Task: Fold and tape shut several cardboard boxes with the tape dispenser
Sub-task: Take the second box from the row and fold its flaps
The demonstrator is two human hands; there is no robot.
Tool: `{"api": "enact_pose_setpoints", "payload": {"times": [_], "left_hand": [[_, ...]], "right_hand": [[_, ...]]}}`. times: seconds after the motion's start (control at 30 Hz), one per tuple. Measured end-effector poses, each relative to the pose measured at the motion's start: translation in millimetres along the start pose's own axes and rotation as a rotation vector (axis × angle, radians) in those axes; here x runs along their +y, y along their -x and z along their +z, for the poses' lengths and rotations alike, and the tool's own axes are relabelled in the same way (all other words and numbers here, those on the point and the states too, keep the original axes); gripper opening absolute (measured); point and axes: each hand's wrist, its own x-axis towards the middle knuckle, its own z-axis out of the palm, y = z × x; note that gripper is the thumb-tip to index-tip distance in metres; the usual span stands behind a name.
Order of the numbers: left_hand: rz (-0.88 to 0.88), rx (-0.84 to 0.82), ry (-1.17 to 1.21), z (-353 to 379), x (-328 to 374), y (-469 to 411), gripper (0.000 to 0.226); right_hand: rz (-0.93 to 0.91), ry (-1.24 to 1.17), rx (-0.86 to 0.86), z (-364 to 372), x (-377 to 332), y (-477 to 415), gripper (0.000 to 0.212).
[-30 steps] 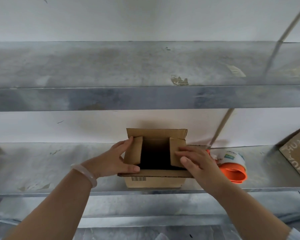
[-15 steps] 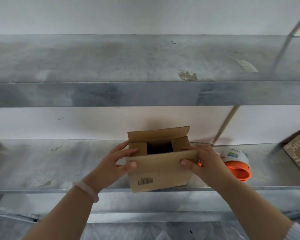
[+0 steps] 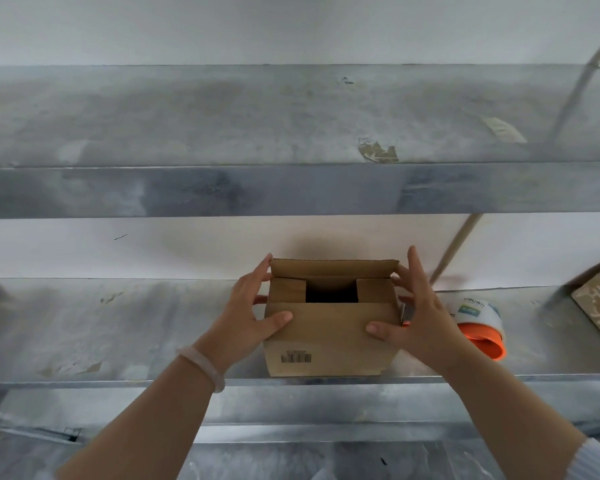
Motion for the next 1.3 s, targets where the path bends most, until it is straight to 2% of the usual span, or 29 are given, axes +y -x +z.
{"api": "enact_pose_setpoints", "payload": {"times": [0.03, 0.17, 0.23, 0.37, 0.57, 0.67, 0.73, 0.8, 0.87, 0.93, 1.03, 1.1, 1.2, 1.3], "left_hand": [[0.01, 0.002, -0.013, 0.1, 0.3, -1.3, 0.075], [0.084, 0.049, -0.061, 4.0, -6.9, 1.7, 0.043], [0.054, 0.089, -0.015, 9.0, -12.8, 4.8, 0.039], [-0.018, 0.223, 0.048, 20.1, -13.6, 6.8, 0.037], [0.006, 0.254, -0.072, 33.0, -6.4, 6.3, 0.034], [0.192, 0.19, -0.307, 36.2, -2.8, 6.9, 0.025], [0.399, 0.099, -0.532, 33.1, -1.9, 2.0, 0.038], [0.448, -0.041, -0.637, 30.2, 1.1, -3.6, 0.052], [0.402, -0.13, -0.636, 28.6, -0.1, -8.1, 0.063], [0.374, -0.137, -0.636, 29.6, -3.1, -9.4, 0.069], [0.317, -0.099, -0.631, 30.8, -5.2, -8.8, 0.066], [0.236, -0.114, -0.586, 30.8, -2.6, -6.4, 0.062], [0.106, -0.159, -0.457, 31.4, 5.8, -2.2, 0.062], [0.019, -0.169, -0.359, 36.0, 13.8, -0.4, 0.073]], "right_hand": [[-0.015, 0.024, 0.002, -2.2, 1.3, -0.5, 0.124], [-0.111, 0.147, 0.014, -3.9, 7.9, 4.5, 0.067], [-0.104, 0.204, -0.011, -0.8, 11.7, 7.4, 0.055], [-0.087, 0.212, -0.105, 0.4, 16.7, 14.9, 0.065], [-0.086, 0.349, -0.094, -9.7, 11.8, 25.6, 0.057], [-0.073, 0.477, -0.142, -18.5, 12.1, 28.9, 0.062], [-0.073, 0.546, -0.149, -23.7, 13.8, 30.2, 0.066], [-0.061, 0.584, -0.161, -26.5, 13.9, 31.3, 0.066], [-0.066, 0.606, -0.18, -26.4, 11.5, 31.0, 0.066], [-0.067, 0.587, -0.214, -26.5, 9.5, 28.7, 0.063], [-0.111, 0.508, -0.267, -38.7, 17.6, 26.8, 0.064], [-0.137, 0.515, -0.198, -56.7, 30.4, 27.9, 0.069], [0.023, 0.491, -0.031, -93.5, 58.8, 25.5, 0.087], [0.205, 0.526, -0.083, -122.5, 89.2, 19.2, 0.112]]}}
